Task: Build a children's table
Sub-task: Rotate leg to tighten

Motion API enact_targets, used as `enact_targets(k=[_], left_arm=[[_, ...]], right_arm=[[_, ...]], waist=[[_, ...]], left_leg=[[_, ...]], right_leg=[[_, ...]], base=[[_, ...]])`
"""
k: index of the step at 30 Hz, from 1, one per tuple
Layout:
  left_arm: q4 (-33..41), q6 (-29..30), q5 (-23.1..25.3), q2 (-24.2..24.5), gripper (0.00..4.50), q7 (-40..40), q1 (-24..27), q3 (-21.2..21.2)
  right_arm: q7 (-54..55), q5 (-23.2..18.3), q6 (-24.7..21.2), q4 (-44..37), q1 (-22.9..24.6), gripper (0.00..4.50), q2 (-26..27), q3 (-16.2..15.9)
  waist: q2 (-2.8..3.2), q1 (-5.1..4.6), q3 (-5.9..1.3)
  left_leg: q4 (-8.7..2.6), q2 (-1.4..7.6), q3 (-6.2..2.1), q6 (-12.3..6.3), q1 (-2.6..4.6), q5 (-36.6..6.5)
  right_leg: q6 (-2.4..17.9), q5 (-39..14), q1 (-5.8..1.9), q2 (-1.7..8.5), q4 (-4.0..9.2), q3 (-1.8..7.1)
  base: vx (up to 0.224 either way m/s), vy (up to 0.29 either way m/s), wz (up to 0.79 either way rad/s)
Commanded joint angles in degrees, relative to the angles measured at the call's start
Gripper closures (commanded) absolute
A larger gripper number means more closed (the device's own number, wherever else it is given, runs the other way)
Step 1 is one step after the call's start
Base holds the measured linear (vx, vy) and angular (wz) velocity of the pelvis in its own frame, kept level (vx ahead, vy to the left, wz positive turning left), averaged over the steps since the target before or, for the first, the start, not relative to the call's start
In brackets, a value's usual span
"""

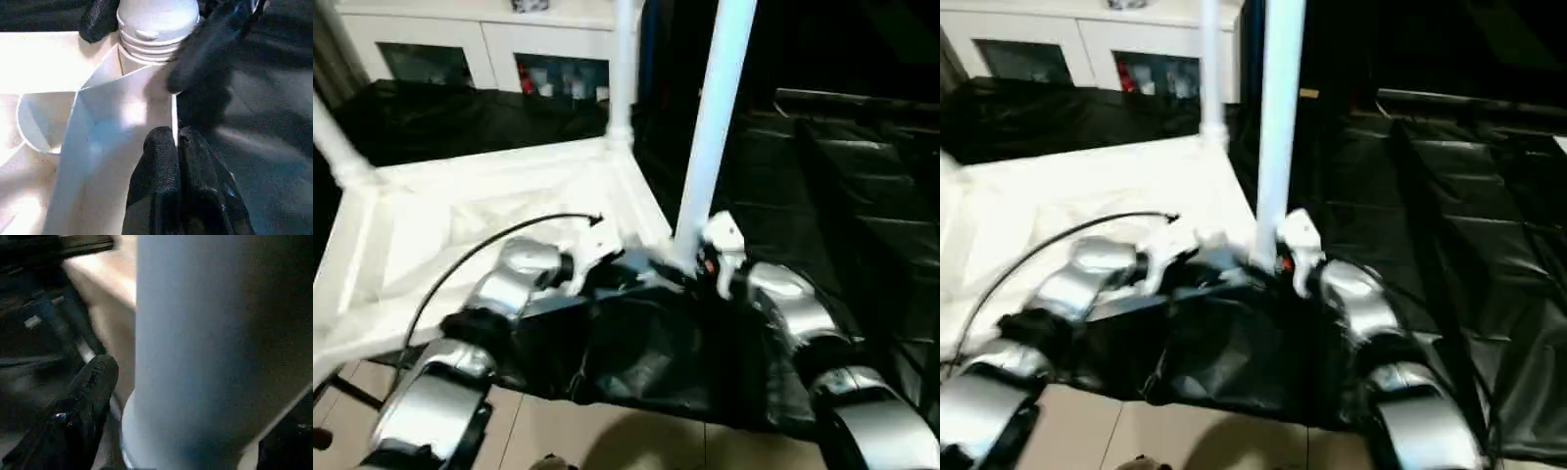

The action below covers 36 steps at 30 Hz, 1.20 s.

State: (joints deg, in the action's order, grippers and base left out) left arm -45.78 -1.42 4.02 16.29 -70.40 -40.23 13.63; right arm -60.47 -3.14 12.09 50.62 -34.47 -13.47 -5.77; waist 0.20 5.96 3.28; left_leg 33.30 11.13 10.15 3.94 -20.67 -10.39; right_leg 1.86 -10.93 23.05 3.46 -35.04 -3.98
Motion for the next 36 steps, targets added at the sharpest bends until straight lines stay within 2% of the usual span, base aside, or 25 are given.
enact_targets(k=[1, 3, 5, 6, 7, 8, 9, 10, 12, 13, 15, 18, 19, 21, 23, 24, 26, 28, 29, 33, 34, 36], left_arm=[[3.0, -1.9, -2.2, 0.2, 4.50, -2.8, -0.5, 0.1], [3.1, -1.7, -2.7, 1.2, 4.50, -4.4, -0.6, -0.3], [3.4, -1.2, -2.9, 1.5, 4.50, -4.9, -0.7, -0.4], [3.4, -1.2, -2.9, 1.5, 4.50, -4.9, -0.7, -0.4], [3.8, -0.7, -3.2, 1.6, 4.50, -5.3, -0.7, -0.5], [4.2, -0.3, -3.5, 1.8, 4.50, -5.6, -0.7, -0.5], [4.5, -0.2, -3.7, 1.8, 4.50, -5.7, -0.8, -0.5], [4.7, -0.1, -3.9, 2.0, 4.50, -6.0, -0.8, -0.7], [4.8, -0.1, -3.9, 2.0, 4.50, -6.1, -0.6, -0.8], [4.9, -0.1, -3.9, 2.1, 4.50, -6.1, -0.4, -0.9], [5.4, 0.2, -3.7, 2.0, 4.50, -5.4, 0.2, -0.9], [5.3, 1.5, -2.4, 1.2, 4.50, -1.5, 0.4, -1.0], [4.1, 2.8, -1.3, -0.3, 4.50, 4.3, -0.3, -1.7], [3.7, 3.4, -0.9, -1.0, 4.50, 6.6, -0.6, -2.0], [2.0, 4.4, 0.4, -3.2, 4.50, 12.2, -1.7, -2.1], [1.3, 4.8, 0.7, -4.1, 4.50, 14.0, -2.2, -2.1], [0.1, 5.7, 1.2, -5.7, 4.50, 17.5, -3.2, -2.3], [-1.2, 6.5, 1.3, -7.2, 4.50, 20.6, -4.3, -2.6], [-2.5, 6.8, 1.5, -8.3, 4.50, 23.2, -5.3, -2.7], [-5.7, 6.2, 2.9, -10.9, 4.50, 29.3, -7.6, -2.9], [-5.9, 5.8, 3.0, -11.2, 4.50, 29.1, -7.7, -2.8], [-5.8, 4.9, 2.8, -11.2, 4.50, 28.2, -7.6, -2.6]], right_arm=[[-6.5, -1.3, -1.2, -2.9, 1.2, 0.76, -0.2, -2.9], [-10.0, -1.6, -1.6, -4.4, 2.0, 1.02, -1.0, -4.0], [-12.6, -1.6, -1.8, -5.2, 2.5, 1.08, -1.4, -4.8], [-12.6, -1.6, -1.8, -5.2, 2.5, 1.08, -1.4, -4.8], [-13.9, -1.6, -1.9, -5.6, 2.8, 1.38, -1.6, -5.2], [-14.8, -1.7, -2.1, -5.8, 2.8, 1.45, -1.6, -5.5], [-15.2, -1.8, -2.4, -5.9, 2.8, 1.47, -1.5, -5.5], [-15.7, -2.1, -3.3, -6.4, 2.8, 1.52, -1.3, -5.6], [-15.8, -2.4, -4.1, -6.7, 2.7, 1.63, -1.2, -5.6], [-15.7, -2.6, -4.6, -6.9, 2.7, 1.71, -1.0, -5.6], [-14.9, -3.1, -5.7, -7.1, 2.7, 1.76, -0.4, -5.0], [-10.0, -2.7, -6.6, -5.8, 2.2, 1.79, 1.1, -3.5], [0.8, -0.5, -6.2, -2.1, 0.5, 1.79, 3.2, -1.6], [5.9, 0.5, -5.9, -0.5, -0.2, 1.79, 4.1, -0.9], [18.1, 1.7, -6.4, 3.5, -2.1, 1.79, 6.4, 1.0], [21.5, 1.7, -6.9, 4.6, -2.7, 1.79, 7.2, 1.7], [26.8, 1.4, -8.0, 6.1, -3.7, 1.79, 8.8, 2.9], [30.9, 1.3, -9.1, 7.1, -4.6, 1.79, 10.2, 3.6], [33.4, 1.5, -9.4, 8.0, -5.3, 1.79, 11.3, 3.8], [39.0, 3.8, -7.1, 10.8, -7.4, 1.79, 14.3, 2.9], [38.8, 4.0, -6.1, 11.3, -7.7, 1.24, 14.7, 2.7], [38.7, 4.0, -5.4, 11.7, -8.1, 1.10, 15.2, 2.9]], waist=[[-0.68, 0.20, -3.73], [-0.49, 0.58, -3.81], [-1.13, 0.76, -3.85], [-0.90, 0.90, -3.83], [-1.09, 0.93, -3.81], [-0.99, 1.04, -3.82], [-1.09, 1.11, -3.84], [-0.86, 1.16, -3.79], [-0.97, 1.20, -3.83], [-0.76, 1.21, -3.81], [-0.72, 1.26, -3.80], [-0.70, 1.21, -3.80], [-0.57, 1.08, -3.74], [-0.54, 0.65, -3.64], [-0.66, 0.01, -3.59], [-0.61, -0.19, -3.59], [-0.70, -0.55, -3.78], [-0.73, -0.54, -3.82], [-0.72, -0.36, -4.03], [-0.60, -0.20, -4.00], [-0.53, -0.21, -3.98], [-0.60, -0.14, -3.96]], left_leg=[[-3.51, 2.70, -0.42, -5.46, 0.35, -10.3], [-3.50, 2.84, -0.48, -5.36, 0.39, -9.6], [-3.44, 2.84, -0.37, -5.43, 0.38, -8.7], [-3.43, 2.85, -0.44, -5.39, 0.35, -8.6], [-3.41, 2.88, -0.36, -5.40, 0.36, -8.5], [-3.39, 2.89, -0.41, -5.32, 0.35, -8.4], [-3.35, 2.85, -0.42, -5.51, 0.17, -7.6], [-3.38, 2.86, -0.41, -5.38, 0.21, -7.9], [-3.38, 2.82, -0.42, -5.28, 0.19, -8.0], [-3.41, 2.79, -0.46, -5.03, 0.18, -8.3], [-3.43, 2.76, -0.49, -4.80, 0.17, -8.4], [-3.48, 2.81, -0.51, -4.23, 0.22, -8.4], [-3.56, 2.77, -0.56, -3.52, 0.31, -9.1], [-3.71, 2.70, -0.66, -2.22, 0.44, -9.9], [-4.01, 2.50, -0.95, -0.44, 0.30, -10.8], [-4.03, 2.43, -0.88, -0.32, 0.43, -11.0], [-3.85, 2.36, -0.80, -0.58, 0.48, -10.1], [-3.64, 2.24, -0.63, -1.37, 0.41, -9.2], [-3.47, 2.04, -0.60, -2.26, 0.26, -7.4], [-3.48, 2.15, -0.62, -2.46, 0.30, -7.4], [-3.50, 2.16, -0.65, -2.48, 0.32, -7.7], [-3.50, 2.17, -0.63, -2.71, 0.23, -8.4]], right_leg=[[13.7, -8.8, -3.34, 5.09, 4.09, 2.91], [13.6, -8.8, -3.20, 5.19, 3.92, 2.93], [14.0, -7.8, -3.08, 5.20, 3.73, 2.94], [14.1, -7.8, -3.07, 5.26, 3.64, 2.92], [14.0, -7.8, -2.97, 5.29, 3.70, 2.92], [13.9, -7.9, -3.02, 5.35, 3.64, 2.92], [13.8, -7.2, -3.09, 5.35, 3.49, 2.92], [13.8, -7.5, -3.01, 5.35, 3.59, 2.92], [13.6, -7.7, -3.07, 5.35, 3.62, 2.90], [13.5, -7.8, -3.09, 5.33, 3.67, 2.90], [13.4, -8.0, -3.10, 5.34, 3.69, 2.89], [13.4, -8.0, -3.03, 5.29, 3.65, 2.89], [13.2, -9.2, -2.88, 5.34, 3.77, 2.91], [13.1, -11.2, -2.68, 5.50, 3.96, 2.98], [11.6, -15.1, -3.02, 5.59, 4.29, 2.95], [11.5, -15.2, -2.84, 5.45, 4.41, 2.98], [12.0, -11.8, -2.95, 5.32, 4.22, 3.09], [12.3, -9.5, -2.97, 5.28, 4.03, 3.21], [12.6, -6.9, -3.25, 5.28, 3.81, 3.13], [13.2, -5.6, -3.16, 5.25, 3.74, 3.03], [13.2, -5.8, -3.17, 5.28, 3.77, 3.02], [13.1, -6.1, -3.27, 5.39, 3.84, 3.05]], base=[[0.000, 0.000, 0.00], [0.000, 0.000, 0.00], [0.000, 0.000, 0.00], [0.000, 0.000, 0.00], [0.000, 0.000, 0.00], [0.000, 0.000, 0.00], [0.000, 0.000, 0.00], [0.000, 0.000, 0.00], [0.000, 0.000, 0.00], [0.000, 0.000, 0.00], [0.000, 0.000, 0.00], [0.000, 0.000, 0.00], [0.000, 0.000, 0.00], [0.000, 0.000, 0.00], [0.000, 0.000, 0.00], [0.000, 0.000, 0.00], [0.000, 0.000, 0.00], [0.000, 0.000, 0.00], [0.000, 0.000, 0.00], [0.000, 0.000, 0.00], [0.000, 0.000, 0.00], [0.000, 0.000, 0.00]])
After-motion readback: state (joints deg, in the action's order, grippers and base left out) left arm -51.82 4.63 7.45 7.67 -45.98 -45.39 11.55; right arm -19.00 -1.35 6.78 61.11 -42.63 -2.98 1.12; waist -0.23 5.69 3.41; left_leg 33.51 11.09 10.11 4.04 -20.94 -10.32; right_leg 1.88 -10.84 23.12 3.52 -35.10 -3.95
